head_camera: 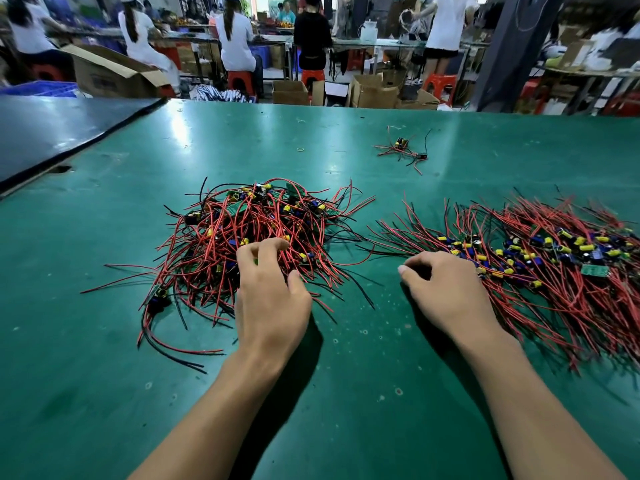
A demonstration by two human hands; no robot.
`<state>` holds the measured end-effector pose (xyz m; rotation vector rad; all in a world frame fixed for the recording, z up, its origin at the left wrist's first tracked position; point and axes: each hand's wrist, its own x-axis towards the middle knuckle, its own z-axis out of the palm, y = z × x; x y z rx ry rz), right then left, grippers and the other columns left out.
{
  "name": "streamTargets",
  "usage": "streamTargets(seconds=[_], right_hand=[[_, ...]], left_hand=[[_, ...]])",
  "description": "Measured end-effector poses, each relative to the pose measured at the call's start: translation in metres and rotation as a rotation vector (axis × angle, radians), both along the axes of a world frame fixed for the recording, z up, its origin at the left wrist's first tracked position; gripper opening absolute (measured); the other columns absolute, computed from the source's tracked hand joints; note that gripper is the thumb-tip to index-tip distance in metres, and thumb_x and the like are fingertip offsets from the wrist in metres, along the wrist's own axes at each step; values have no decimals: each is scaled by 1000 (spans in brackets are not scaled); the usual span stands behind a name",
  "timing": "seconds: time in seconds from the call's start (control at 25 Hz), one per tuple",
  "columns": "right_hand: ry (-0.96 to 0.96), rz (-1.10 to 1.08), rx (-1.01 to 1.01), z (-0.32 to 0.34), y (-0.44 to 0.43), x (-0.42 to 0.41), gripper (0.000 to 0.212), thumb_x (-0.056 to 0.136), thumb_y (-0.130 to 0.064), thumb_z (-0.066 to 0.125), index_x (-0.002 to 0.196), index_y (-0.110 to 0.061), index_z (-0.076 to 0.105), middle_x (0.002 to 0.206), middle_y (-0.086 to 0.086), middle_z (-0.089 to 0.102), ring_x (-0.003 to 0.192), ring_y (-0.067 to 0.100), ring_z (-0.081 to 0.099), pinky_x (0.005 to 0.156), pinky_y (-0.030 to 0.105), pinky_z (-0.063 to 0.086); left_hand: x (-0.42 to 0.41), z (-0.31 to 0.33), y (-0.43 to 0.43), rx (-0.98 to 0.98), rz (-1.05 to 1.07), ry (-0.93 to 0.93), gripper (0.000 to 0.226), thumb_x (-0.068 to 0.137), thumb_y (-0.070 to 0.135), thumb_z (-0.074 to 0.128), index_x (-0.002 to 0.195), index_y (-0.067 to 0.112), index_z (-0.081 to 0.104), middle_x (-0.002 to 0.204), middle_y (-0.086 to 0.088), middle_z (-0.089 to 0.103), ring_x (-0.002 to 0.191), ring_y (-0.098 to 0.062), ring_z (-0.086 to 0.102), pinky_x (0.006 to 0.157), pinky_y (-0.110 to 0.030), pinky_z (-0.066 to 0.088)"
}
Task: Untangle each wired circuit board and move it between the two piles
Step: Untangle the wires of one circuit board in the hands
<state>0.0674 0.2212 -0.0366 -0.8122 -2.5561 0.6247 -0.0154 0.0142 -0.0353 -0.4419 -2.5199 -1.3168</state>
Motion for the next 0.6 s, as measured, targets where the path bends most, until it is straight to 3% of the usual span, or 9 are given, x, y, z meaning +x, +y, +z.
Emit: streamTargets(seconds=[0.2, 0.44, 0.6], right_hand=[[2, 47, 64, 1, -19, -2, 28, 94, -39, 63, 110, -20, 75, 113, 5, 70, 103, 29, 65, 91, 41, 52], [18, 147, -27, -5, -34, -9, 22, 94, -39, 64, 102, -22, 76, 106, 0, 69, 97, 22, 65, 89, 39, 52], [44, 127, -42, -8, -30, -9, 21, 94, -36, 65, 102, -20, 77, 105, 1, 70, 98, 22, 64, 90, 37, 51]], left_hand=[[2, 3, -2, -187, 25, -81, 38, 90, 12, 57, 126, 22, 49, 133, -6, 39, 80, -31, 61, 80, -47, 52], [-3, 5, -3, -130, 24, -48, 38, 89, 5, 55, 125, 18, 50, 128, -5, 41, 77, -26, 58, 79, -44, 52], [-6, 0, -4, -125, -3, -18, 41, 89, 5, 57, 127, 17, 50, 128, -5, 50, 90, -23, 57, 86, -37, 49]])
